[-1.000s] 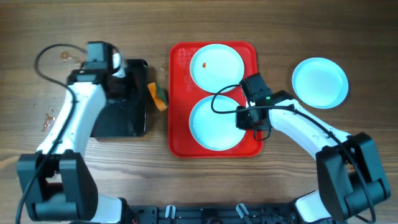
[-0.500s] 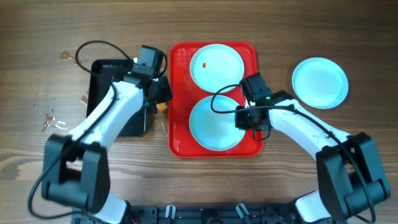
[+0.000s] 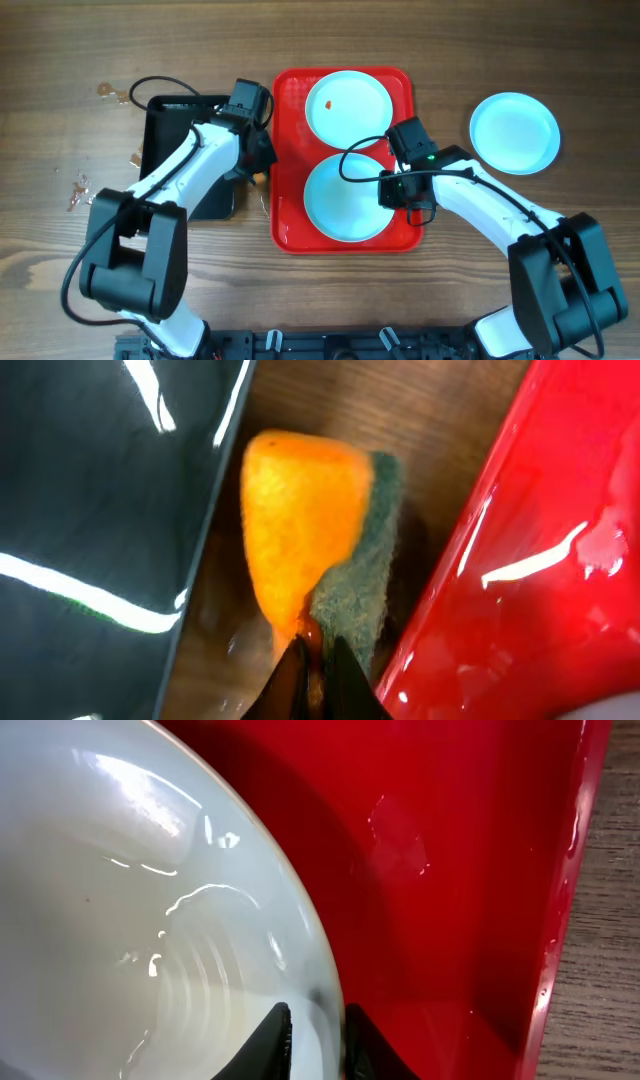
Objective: Clean dirty plates on tray and stack at the side
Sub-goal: 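Return the sponge to the black tray with the left gripper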
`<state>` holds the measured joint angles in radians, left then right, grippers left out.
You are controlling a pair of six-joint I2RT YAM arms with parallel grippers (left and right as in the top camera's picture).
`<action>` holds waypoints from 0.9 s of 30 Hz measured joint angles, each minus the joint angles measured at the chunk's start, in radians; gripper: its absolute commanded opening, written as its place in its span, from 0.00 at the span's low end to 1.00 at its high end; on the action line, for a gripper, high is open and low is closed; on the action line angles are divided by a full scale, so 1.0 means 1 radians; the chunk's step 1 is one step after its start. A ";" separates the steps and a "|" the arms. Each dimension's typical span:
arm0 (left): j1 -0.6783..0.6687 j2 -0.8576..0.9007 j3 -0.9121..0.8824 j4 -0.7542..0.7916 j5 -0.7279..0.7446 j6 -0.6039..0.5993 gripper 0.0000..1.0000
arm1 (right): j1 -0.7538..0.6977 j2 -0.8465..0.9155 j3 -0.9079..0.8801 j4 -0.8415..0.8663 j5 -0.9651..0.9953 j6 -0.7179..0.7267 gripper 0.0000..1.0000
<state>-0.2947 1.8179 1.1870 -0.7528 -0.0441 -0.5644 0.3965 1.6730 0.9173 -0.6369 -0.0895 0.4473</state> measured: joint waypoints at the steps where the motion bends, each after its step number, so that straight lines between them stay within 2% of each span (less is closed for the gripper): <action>1: 0.000 -0.014 0.012 -0.027 0.000 0.014 0.04 | 0.000 0.000 0.000 -0.002 0.000 0.000 0.19; 8: 0.010 -0.231 0.078 -0.134 -0.061 0.163 0.04 | 0.000 0.000 0.000 -0.002 0.000 0.000 0.19; 11: 0.032 -0.252 0.085 -0.191 -0.145 0.204 0.04 | 0.000 0.000 0.000 -0.002 0.000 0.000 0.19; 15: 0.076 -0.212 0.049 -0.150 -0.220 0.224 0.06 | 0.000 0.000 0.000 -0.002 0.000 0.000 0.19; 16: 0.093 -0.200 0.029 -0.117 -0.232 0.228 0.20 | 0.000 0.000 0.000 -0.002 0.000 0.000 0.19; 17: 0.106 -0.187 0.015 -0.101 -0.240 0.230 0.46 | 0.000 0.000 0.000 -0.002 0.000 0.000 0.20; 18: 0.118 -0.173 0.003 -0.095 -0.247 0.237 0.63 | 0.000 0.000 0.000 -0.002 0.000 0.000 0.33; 19: 0.130 -0.155 -0.008 -0.096 -0.252 0.240 0.89 | 0.000 0.000 0.000 -0.002 0.000 0.001 0.40; 20: 0.132 -0.153 -0.010 -0.099 -0.254 0.244 0.95 | 0.000 0.000 0.000 -0.002 0.000 0.001 0.41; 27: 0.132 -0.209 -0.011 -0.141 -0.220 0.242 1.00 | 0.000 0.000 0.000 0.024 -0.011 -0.004 0.42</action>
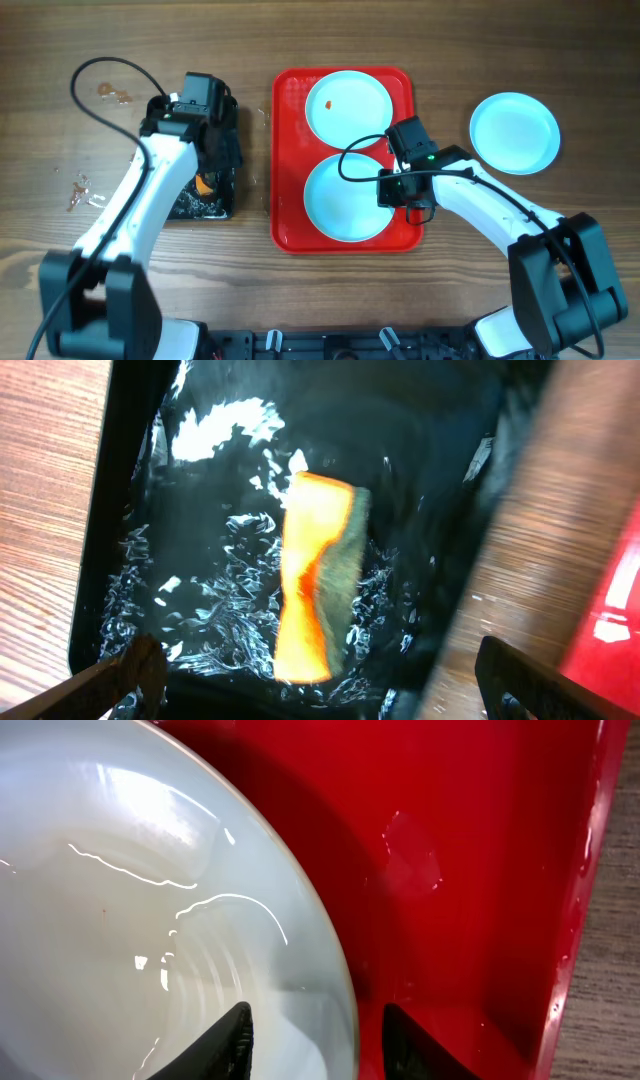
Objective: Clean dirty plates on tray and stack at the side
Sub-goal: 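Return the sponge to the black tray with the left gripper, then lift the bottom plate by its rim with the right gripper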
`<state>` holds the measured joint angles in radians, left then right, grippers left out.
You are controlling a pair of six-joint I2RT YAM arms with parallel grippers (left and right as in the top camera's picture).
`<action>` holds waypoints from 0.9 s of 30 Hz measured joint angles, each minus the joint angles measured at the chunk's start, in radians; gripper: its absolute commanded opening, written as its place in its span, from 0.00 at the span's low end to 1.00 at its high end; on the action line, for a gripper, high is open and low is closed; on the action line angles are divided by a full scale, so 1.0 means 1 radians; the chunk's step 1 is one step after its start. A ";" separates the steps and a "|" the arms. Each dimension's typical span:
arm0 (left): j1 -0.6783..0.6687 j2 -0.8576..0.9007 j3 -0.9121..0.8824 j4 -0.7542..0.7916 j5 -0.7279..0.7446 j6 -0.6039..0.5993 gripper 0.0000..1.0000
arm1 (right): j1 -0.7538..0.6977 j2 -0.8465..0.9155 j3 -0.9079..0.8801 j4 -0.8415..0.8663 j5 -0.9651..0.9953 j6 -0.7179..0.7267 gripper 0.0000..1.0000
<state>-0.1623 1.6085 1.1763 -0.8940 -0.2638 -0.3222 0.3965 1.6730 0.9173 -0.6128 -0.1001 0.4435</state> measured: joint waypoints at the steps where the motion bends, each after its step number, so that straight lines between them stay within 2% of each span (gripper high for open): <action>1: 0.000 -0.020 0.000 0.000 0.008 0.000 1.00 | 0.000 0.000 0.000 0.006 -0.001 -0.003 0.42; 5: 0.000 -0.116 0.000 0.000 0.075 -0.001 1.00 | 0.000 0.000 -0.011 0.073 -0.008 -0.017 0.31; 6: 0.000 -0.129 0.000 0.000 0.082 0.000 1.00 | 0.000 0.000 -0.017 0.089 -0.012 -0.021 0.26; 8: 0.000 -0.141 0.000 0.000 0.095 -0.001 1.00 | 0.000 0.001 -0.032 0.122 -0.029 -0.023 0.07; 9: 0.000 -0.142 0.000 0.000 0.099 0.000 1.00 | 0.000 0.004 -0.034 0.126 -0.035 -0.026 0.04; 19: 0.000 -0.141 0.000 0.000 0.113 0.000 1.00 | 0.000 0.009 -0.035 0.126 -0.039 -0.011 0.04; 23: 0.000 -0.141 0.000 0.000 0.113 0.000 1.00 | 0.000 -0.039 -0.038 0.099 0.019 -0.019 0.04; 27: 0.000 -0.141 0.000 0.000 0.114 0.000 1.00 | 0.000 -0.134 -0.035 -0.006 0.151 -0.023 0.04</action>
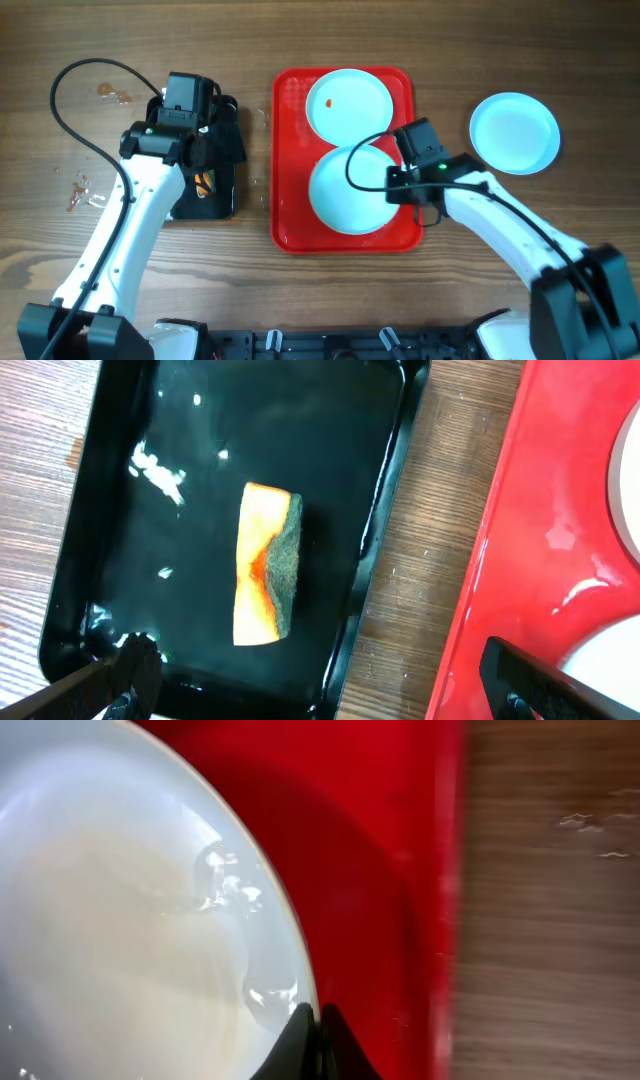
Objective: Clean dirty plates on tray and stack at the side
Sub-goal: 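Lift the bottom plate by its rim with the right gripper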
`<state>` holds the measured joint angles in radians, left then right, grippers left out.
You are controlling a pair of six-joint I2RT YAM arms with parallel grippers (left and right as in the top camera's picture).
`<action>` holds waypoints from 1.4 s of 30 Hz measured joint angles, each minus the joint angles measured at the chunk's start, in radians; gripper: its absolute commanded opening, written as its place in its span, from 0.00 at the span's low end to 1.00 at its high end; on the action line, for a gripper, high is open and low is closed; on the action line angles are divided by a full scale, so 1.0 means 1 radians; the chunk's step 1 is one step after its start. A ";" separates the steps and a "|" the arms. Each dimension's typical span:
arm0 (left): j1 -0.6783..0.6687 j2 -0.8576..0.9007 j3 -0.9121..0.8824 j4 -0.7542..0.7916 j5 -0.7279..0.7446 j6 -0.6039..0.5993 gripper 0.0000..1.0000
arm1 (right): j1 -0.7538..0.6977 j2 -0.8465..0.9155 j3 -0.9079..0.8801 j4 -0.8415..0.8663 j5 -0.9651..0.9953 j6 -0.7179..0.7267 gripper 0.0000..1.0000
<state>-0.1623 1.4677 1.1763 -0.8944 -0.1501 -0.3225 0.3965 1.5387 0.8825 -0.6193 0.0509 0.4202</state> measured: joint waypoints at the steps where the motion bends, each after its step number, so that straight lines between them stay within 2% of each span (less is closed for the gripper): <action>1: 0.000 0.000 0.000 0.000 0.000 0.000 1.00 | 0.000 -0.024 0.011 -0.044 0.048 -0.004 0.04; 7: 0.000 0.000 0.000 0.000 0.003 0.000 1.00 | 0.018 -0.109 0.104 -0.233 0.312 -0.025 0.04; 12: 0.000 0.000 0.000 0.000 0.003 0.000 1.00 | 0.109 -0.140 0.160 -0.275 0.497 -0.071 0.04; 22: 0.000 0.000 0.000 0.000 0.003 0.000 1.00 | 0.452 -0.142 0.178 -0.271 0.934 -0.152 0.04; 29: 0.000 0.000 0.000 0.000 0.003 0.000 1.00 | 0.539 -0.142 0.179 -0.183 1.116 -0.259 0.04; 30: 0.000 0.000 0.000 0.000 0.003 0.000 1.00 | 0.551 -0.142 0.179 -0.124 1.163 -0.306 0.04; 42: 0.000 0.000 0.000 0.000 0.003 0.000 1.00 | 0.554 -0.143 0.180 0.116 1.276 -0.623 0.04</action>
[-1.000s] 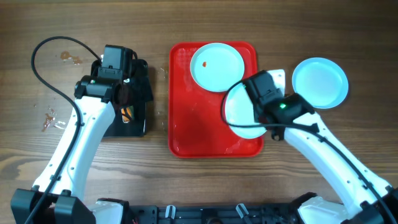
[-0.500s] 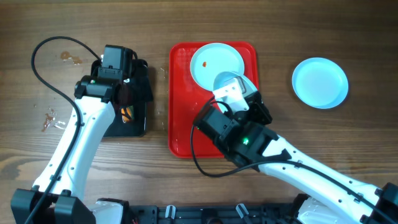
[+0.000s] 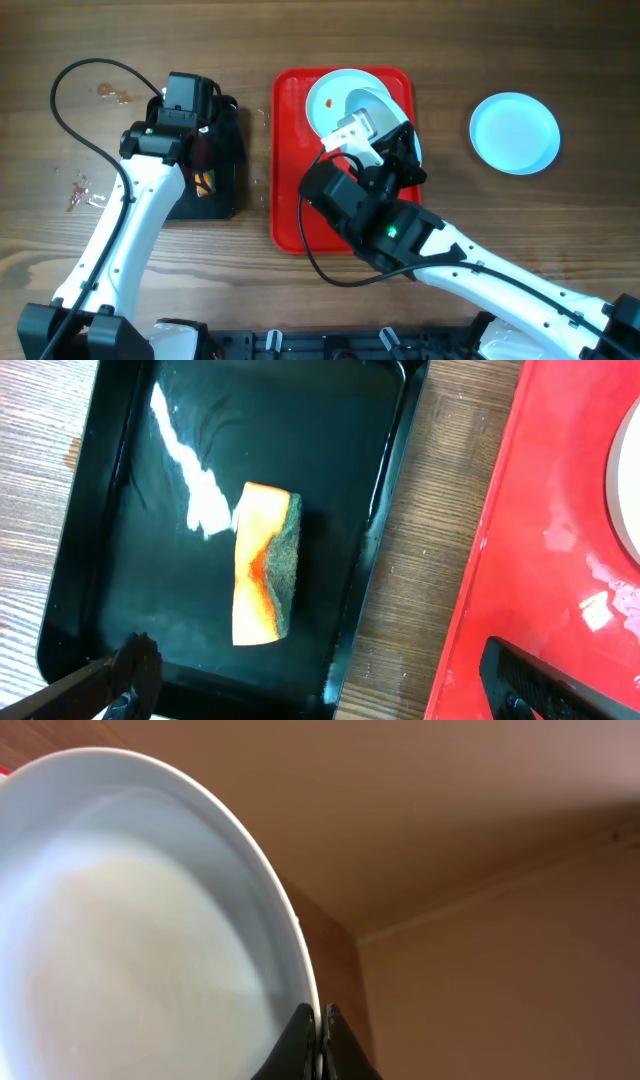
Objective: Clean dirty plates on tray and stack at the side
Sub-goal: 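Lift the bottom plate by its rim with the right gripper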
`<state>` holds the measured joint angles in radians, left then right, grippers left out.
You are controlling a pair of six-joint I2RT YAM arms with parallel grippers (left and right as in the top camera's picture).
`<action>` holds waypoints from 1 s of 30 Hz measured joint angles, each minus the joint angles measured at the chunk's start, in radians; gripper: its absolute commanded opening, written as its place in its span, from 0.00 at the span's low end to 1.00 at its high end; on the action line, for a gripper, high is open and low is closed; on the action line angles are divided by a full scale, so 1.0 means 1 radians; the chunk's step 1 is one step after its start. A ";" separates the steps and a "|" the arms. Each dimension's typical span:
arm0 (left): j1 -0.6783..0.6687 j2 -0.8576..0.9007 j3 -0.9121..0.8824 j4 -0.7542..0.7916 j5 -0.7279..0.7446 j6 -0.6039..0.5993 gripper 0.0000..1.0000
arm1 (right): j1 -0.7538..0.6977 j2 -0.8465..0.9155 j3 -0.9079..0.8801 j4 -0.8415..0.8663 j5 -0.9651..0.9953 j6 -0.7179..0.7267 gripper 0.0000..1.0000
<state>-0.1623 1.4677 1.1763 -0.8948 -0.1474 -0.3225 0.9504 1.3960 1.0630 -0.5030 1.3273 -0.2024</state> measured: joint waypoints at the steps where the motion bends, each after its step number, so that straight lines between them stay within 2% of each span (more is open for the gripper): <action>1: 0.000 0.000 0.000 0.000 0.000 0.000 1.00 | 0.000 0.000 0.000 0.007 0.002 -0.013 0.04; 30: 0.000 0.000 0.000 0.000 0.000 0.000 1.00 | 0.000 0.000 0.000 0.011 0.009 -0.058 0.04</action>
<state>-0.1623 1.4677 1.1763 -0.8944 -0.1474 -0.3225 0.9504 1.3960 1.0630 -0.4915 1.3365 -0.2600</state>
